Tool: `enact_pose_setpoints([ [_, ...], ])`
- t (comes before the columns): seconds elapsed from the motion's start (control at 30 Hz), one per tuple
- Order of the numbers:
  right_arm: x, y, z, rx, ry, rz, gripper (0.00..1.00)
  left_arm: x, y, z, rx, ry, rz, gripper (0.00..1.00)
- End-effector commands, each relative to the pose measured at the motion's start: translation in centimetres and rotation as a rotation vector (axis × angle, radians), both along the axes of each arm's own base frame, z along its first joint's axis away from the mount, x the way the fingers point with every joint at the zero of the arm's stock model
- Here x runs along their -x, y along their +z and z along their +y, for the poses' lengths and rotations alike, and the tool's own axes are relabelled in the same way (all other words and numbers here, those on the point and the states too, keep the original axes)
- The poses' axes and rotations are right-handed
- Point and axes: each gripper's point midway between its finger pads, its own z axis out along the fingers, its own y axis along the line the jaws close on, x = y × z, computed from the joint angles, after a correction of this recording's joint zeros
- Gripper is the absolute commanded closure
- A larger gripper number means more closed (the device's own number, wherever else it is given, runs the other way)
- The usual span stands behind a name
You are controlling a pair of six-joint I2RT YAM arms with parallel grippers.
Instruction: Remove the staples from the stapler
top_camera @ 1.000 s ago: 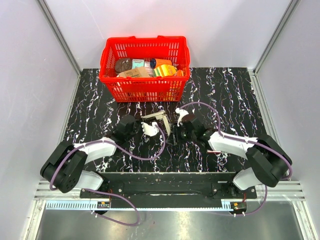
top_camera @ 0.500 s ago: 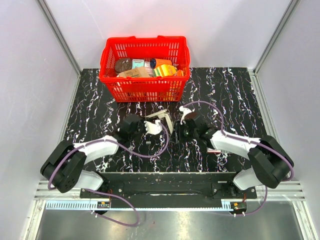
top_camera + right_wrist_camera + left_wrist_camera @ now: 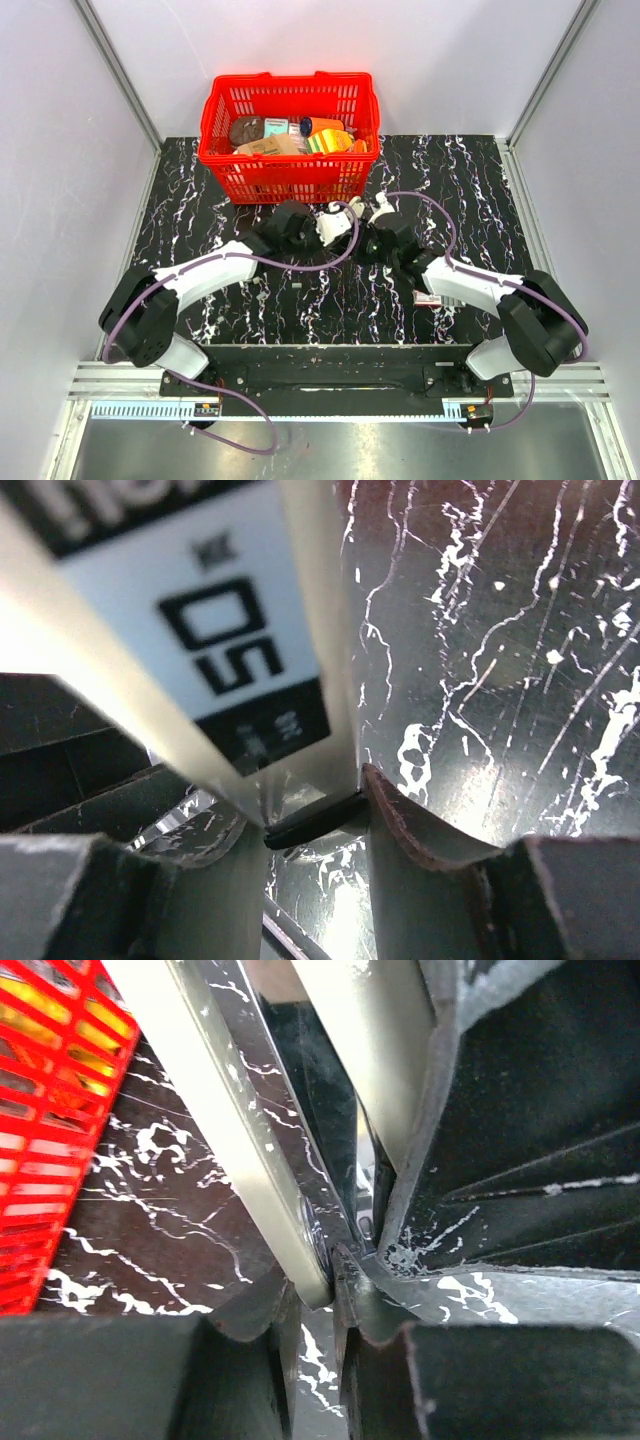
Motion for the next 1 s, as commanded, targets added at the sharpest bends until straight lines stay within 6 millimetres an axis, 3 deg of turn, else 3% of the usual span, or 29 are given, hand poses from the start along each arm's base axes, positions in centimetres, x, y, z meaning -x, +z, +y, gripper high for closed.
enact_pose_setpoints([
  [0.0,-4.1,5.6,-0.6,-0.070,-0.145,-0.141,1.00,3.1,-1.1,-1.2,0.032,-0.051,0.211,0.82],
  [0.03,-4.2,5.4,-0.9,-0.043,-0.153,-0.142,1.00,3.1,-1.0,-1.2,0.040,-0.051,0.221,0.78],
  [0.2,-5.3,4.6,-3.6,0.082,-0.268,-0.154,1.00,3.2,-0.4,-0.3,0.052,-0.042,0.280,0.35],
  [0.4,-6.5,4.3,-6.7,0.191,-0.384,-0.157,1.00,1.8,3.5,1.9,0.124,0.015,0.223,0.32],
  [0.6,-7.8,4.5,-8.2,0.318,-0.403,-0.210,1.00,1.2,6.9,5.8,0.172,0.088,0.178,0.32],
  [0.73,-9.3,5.3,-9.3,0.417,-0.443,-0.272,1.00,1.8,7.7,8.5,0.188,0.135,0.142,0.32],
  [0.97,-12.2,7.5,-12.6,0.648,-0.563,-0.410,1.00,3.4,7.6,11.5,0.196,0.199,0.129,0.32],
])
